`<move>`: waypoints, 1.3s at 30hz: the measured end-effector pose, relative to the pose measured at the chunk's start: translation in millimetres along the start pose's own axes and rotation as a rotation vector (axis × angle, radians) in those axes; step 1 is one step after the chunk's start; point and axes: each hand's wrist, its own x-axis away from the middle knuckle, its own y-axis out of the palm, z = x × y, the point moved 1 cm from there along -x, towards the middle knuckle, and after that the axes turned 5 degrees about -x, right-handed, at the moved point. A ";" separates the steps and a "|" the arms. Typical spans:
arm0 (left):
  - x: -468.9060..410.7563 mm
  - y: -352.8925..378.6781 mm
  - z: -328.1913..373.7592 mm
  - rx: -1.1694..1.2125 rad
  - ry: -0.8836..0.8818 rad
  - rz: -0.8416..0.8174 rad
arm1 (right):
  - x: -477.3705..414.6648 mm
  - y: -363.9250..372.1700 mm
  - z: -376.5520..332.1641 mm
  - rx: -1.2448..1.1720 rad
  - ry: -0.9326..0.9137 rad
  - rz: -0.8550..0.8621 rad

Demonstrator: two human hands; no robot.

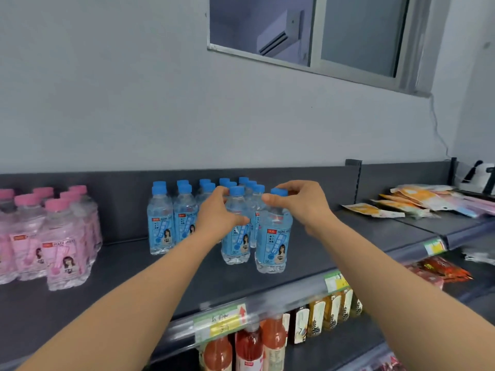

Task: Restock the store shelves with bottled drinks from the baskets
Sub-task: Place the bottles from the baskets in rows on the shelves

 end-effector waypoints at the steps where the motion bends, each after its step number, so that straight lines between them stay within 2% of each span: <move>1: -4.8 2.7 -4.1 -0.011 -0.002 0.008 | -4.0 2.2 3.6 0.004 0.003 0.005; 19: -54.6 39.2 -34.5 -0.210 0.064 0.075 | -34.3 12.2 30.9 0.039 0.065 -0.041; 32: -37.1 18.6 -47.7 -0.241 0.060 0.040 | -35.3 35.2 28.2 0.071 0.089 -0.112; 39: -12.3 -13.4 -69.6 -0.098 -0.202 -0.239 | -31.0 82.6 9.7 0.189 0.002 -0.220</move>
